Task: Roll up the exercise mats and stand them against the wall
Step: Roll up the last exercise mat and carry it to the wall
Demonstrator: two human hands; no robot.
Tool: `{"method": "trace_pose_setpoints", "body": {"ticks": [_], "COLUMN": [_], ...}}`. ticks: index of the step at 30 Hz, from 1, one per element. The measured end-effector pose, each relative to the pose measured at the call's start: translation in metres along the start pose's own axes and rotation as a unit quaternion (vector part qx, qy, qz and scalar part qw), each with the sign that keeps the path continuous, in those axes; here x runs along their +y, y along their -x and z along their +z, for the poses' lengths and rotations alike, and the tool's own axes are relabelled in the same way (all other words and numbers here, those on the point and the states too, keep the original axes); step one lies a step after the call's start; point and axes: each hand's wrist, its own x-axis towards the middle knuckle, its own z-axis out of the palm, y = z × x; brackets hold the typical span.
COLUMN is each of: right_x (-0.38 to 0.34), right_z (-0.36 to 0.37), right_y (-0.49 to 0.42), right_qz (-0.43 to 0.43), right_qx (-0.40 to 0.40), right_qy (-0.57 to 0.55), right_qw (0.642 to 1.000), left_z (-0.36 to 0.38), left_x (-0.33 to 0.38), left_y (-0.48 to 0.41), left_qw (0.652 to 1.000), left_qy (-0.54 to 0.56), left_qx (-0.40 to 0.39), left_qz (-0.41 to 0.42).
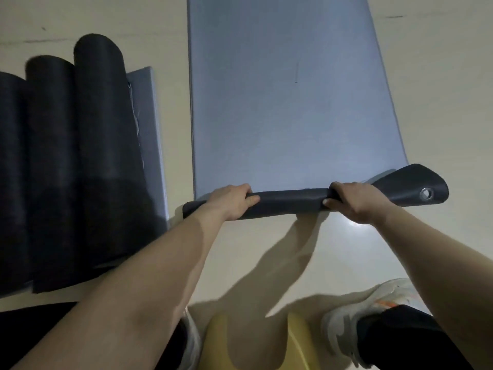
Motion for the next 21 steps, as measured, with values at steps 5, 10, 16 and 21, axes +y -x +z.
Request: {"method": "trace_pose_setpoints", "body": {"ticks": [5,10,16,21], "right_x": [0.003,0.006,0.007,0.029], "right_z": [-0.018,-0.025,0.025,0.022], "right_y": [-0.053,-0.084,-0.048,-0.052], "right_qz": [0.036,0.022,-0.009,-0.025], "right_qx": [-0.072,-0.047,0.304,0.218], "right_qy": [0.000,-0.002,0.050,0.088], "right_qw": [0.997,0.999,0.951,0.972], "left_z": [0.005,0.069,0.039,0.016], "left_x": [0.009,0.032,0.007,0.006], "left_y": [-0.034,-0.024,-0.077,-0.079], "left_qw": [0.992,0.951,0.952,0.966], "left_qy": [-0.047,-0.107,-0.155,-0.096], "left_qx": [0.111,0.280,0.220,0.178], "left_qz": [-0.042,0.072,0.146,0.161]}}
